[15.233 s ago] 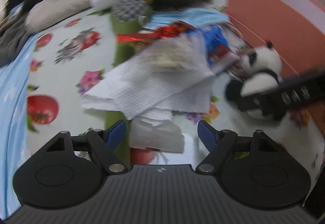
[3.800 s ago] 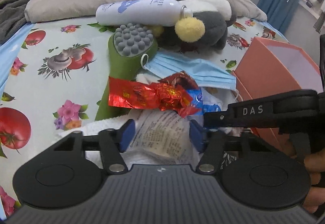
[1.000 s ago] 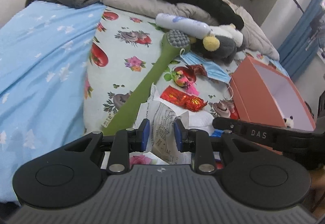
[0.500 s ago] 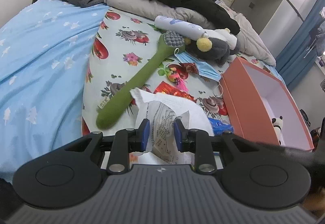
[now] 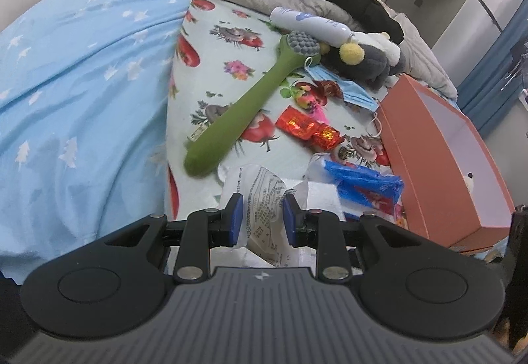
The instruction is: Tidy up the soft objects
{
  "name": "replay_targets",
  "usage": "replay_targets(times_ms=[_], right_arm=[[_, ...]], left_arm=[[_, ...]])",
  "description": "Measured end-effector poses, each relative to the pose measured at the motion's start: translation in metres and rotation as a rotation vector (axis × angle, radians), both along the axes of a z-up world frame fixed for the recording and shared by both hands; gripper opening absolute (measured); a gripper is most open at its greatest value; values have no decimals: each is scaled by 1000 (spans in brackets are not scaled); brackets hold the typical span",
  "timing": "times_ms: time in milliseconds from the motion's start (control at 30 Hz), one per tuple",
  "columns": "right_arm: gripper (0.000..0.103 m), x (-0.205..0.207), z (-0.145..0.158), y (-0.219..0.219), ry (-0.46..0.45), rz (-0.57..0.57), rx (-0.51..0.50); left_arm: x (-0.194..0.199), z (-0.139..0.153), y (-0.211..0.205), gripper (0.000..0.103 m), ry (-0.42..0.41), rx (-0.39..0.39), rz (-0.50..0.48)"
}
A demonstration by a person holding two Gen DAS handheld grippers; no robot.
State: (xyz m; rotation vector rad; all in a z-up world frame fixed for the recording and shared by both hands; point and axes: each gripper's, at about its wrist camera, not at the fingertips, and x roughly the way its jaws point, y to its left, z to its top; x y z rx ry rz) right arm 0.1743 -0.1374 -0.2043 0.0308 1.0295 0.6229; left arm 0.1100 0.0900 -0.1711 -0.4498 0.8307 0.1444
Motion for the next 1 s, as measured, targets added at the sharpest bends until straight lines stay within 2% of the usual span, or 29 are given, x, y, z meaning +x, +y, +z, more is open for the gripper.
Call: replay_targets(times_ms=[33,67,100,233,333,433,633,700,733,767,800,833,1000], right_arm=[[40,1,1,0,-5,-6,-4],[56,1,2,0,-17,-8,-8],[60,1,4,1,-36,-5,-9],[61,4,6,16,-85,23,-46],[61,11,2,32,-111,43,-29],[61,15,-7,51,-160,73,-79],[61,16,-28,75,-175,163,-143],[57,9,-32,79,-217,191,-170],[49,7,-32,80,-229,200,-181],[32,5,-32,81,-233,209,-182],[20,4,-31,81,-232,213,-180],[12,3,-31,82,-233,218,-180],[11,1,-21,78,-214,180,-170]], left_arm=[[-2,-2,2,31,3,0,4],[-3,-3,4,31,4,-7,7],[-5,-4,6,31,4,-14,8],[-10,-4,12,31,2,-4,9],[-12,-4,18,31,3,-13,18],[-12,-4,19,31,4,-14,18],[-14,-5,24,31,9,-14,20],[-14,-5,25,31,10,-10,22],[-15,-5,25,31,10,-10,23],[-15,-5,25,31,9,-11,25],[-15,-4,25,31,7,-11,27],[-15,-4,25,31,4,-11,28],[-16,5,22,31,-12,-4,22]])
